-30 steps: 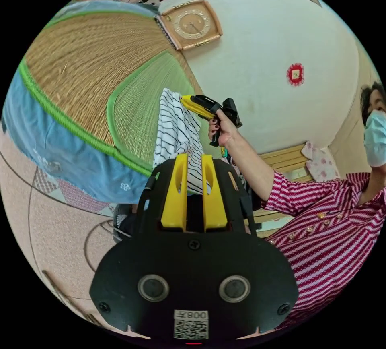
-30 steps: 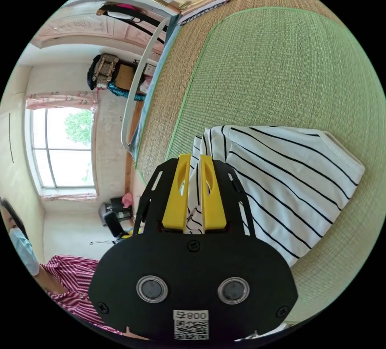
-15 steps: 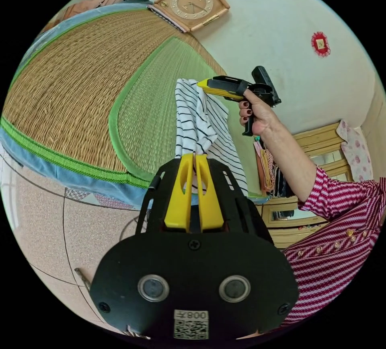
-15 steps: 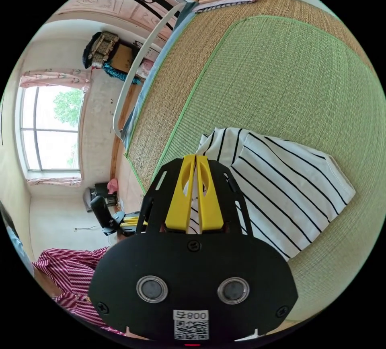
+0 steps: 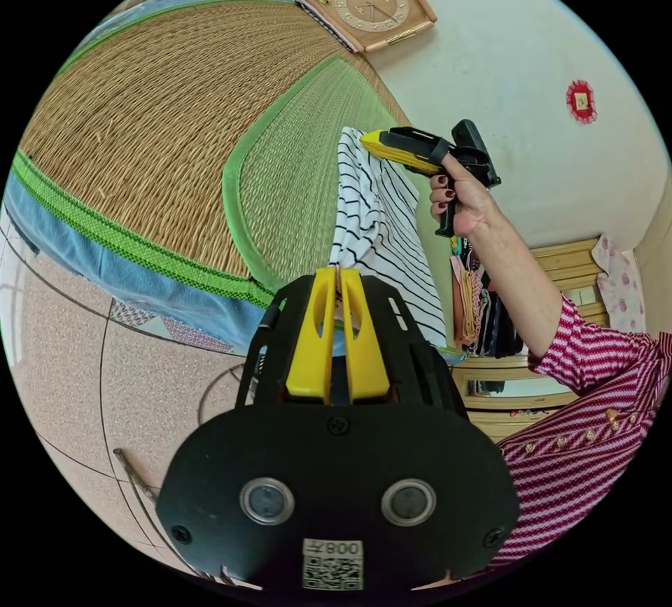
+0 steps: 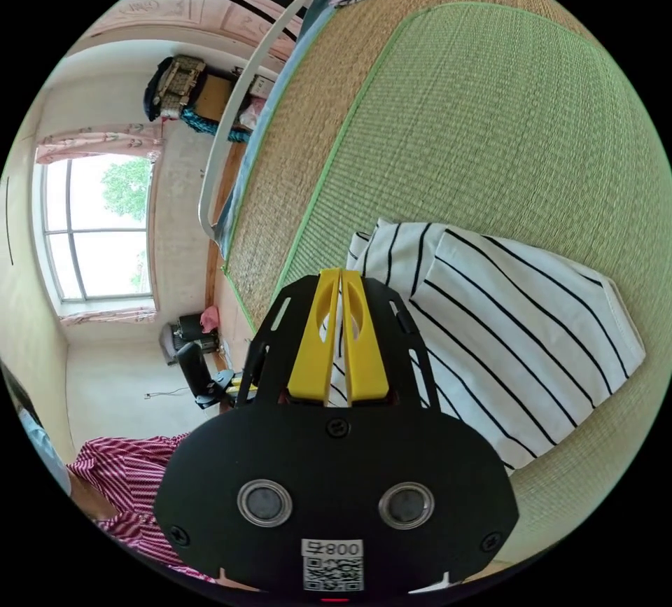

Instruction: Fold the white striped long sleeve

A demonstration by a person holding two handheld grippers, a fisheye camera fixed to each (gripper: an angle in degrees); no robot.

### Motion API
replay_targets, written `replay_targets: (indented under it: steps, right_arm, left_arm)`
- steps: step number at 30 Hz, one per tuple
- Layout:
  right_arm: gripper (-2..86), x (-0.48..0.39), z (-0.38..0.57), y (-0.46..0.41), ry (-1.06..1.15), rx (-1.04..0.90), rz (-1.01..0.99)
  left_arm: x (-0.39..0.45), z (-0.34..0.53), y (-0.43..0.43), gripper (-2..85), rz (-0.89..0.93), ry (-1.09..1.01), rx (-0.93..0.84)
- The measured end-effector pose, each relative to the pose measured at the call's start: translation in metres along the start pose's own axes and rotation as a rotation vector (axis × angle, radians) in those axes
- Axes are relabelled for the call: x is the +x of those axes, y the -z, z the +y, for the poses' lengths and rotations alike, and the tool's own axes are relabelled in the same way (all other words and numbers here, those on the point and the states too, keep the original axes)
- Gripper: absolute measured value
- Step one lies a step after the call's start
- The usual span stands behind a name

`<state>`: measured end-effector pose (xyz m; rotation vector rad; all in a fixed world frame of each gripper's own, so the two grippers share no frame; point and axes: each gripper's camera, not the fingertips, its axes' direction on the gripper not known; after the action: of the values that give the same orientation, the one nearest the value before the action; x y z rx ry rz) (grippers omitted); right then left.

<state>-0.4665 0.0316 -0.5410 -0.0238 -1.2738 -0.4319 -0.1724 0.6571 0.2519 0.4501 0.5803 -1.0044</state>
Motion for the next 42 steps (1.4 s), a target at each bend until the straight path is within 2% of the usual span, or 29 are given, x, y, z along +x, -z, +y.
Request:
replay_targets:
  steps: [2, 7, 13, 21, 26, 30, 34, 42]
  right_arm:
    - [0.1, 0.009, 0.000, -0.009, -0.020, -0.045, 0.022]
    - [0.1, 0.007, 0.020, 0.019, 0.007, 0.033, -0.074]
    - [0.1, -0.003, 0.113, 0.069, 0.111, 0.072, -0.112]
    - [0.1, 0.048, 0.266, 0.058, -0.038, 0.029, -0.137]
    - [0.1, 0.060, 0.288, 0.045, -0.072, 0.033, -0.123]
    - [0.1, 0.060, 0.299, 0.045, -0.062, 0.043, -0.111]
    - [0.1, 0.073, 0.318, 0.044, -0.086, 0.072, -0.151]
    - [0.3, 0.096, 0.361, 0.053, -0.121, 0.130, -0.190]
  left_arm:
    - [0.001, 0.003, -0.002, 0.9, 0.007, 0.008, 0.001]
    - [0.013, 0.013, 0.003, 1.0, 0.026, 0.004, 0.023]
    - [0.036, 0.026, 0.014, 0.9, 0.047, -0.051, 0.054]
    - [0.052, 0.030, 0.016, 0.6, -0.004, -0.053, 0.080]
    - [0.045, 0.026, 0.019, 0.4, -0.100, 0.018, 0.051]
    - [0.063, 0.037, 0.039, 0.9, -0.043, -0.012, 0.079]
    - [0.085, 0.049, 0.026, 2.2, 0.085, -0.046, -0.021]
    - [0.121, 0.028, -0.008, 6.6, 0.188, -0.065, -0.226]
